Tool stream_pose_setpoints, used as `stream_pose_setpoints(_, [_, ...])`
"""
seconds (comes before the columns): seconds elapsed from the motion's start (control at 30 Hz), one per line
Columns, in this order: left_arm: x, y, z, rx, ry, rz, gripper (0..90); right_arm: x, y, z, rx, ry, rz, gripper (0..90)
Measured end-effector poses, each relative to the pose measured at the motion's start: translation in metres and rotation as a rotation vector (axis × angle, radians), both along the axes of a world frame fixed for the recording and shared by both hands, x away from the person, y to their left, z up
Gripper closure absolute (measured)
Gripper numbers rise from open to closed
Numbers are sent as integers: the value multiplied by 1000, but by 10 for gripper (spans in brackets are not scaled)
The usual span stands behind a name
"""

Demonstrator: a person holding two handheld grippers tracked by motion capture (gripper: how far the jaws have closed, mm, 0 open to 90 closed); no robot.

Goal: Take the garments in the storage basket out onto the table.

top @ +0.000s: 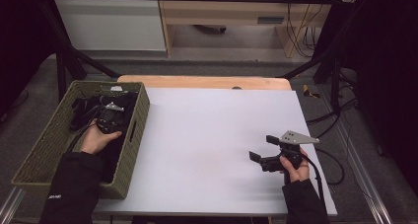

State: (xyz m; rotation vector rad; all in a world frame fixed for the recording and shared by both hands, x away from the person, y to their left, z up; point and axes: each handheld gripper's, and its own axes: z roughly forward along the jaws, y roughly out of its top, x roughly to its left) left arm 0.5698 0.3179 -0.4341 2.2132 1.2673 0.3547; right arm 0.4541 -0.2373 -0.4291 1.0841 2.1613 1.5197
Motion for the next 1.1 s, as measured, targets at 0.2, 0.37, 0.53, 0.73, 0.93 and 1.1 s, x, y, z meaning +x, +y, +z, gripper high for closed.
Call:
stream_pose_setpoints(0.2, [-1,0,3,11,12,-2,758,0,-1,0,3,-2,-2,27])
stream_pose_setpoints(0.37, [-2,2,8,-2,6,-1,764,0,0,0,2,-1,0,27])
stream_pose_setpoints(0.53, [-4,4,16,-21,-16,3,771,0,-1,1,2,-5,0,27])
stream_pose_setpoints(0.73, [-7,7,25,-56,-48,30,775,-1,-1,1,6,-4,-1,27])
stream_pose_setpoints(0.93, [-12,13,36,-151,-96,72,776,-1,-1,2,7,-5,0,27])
stream_pose_setpoints(1.1, [-17,13,43,-198,-145,67,777,-1,-1,1,6,-4,0,27])
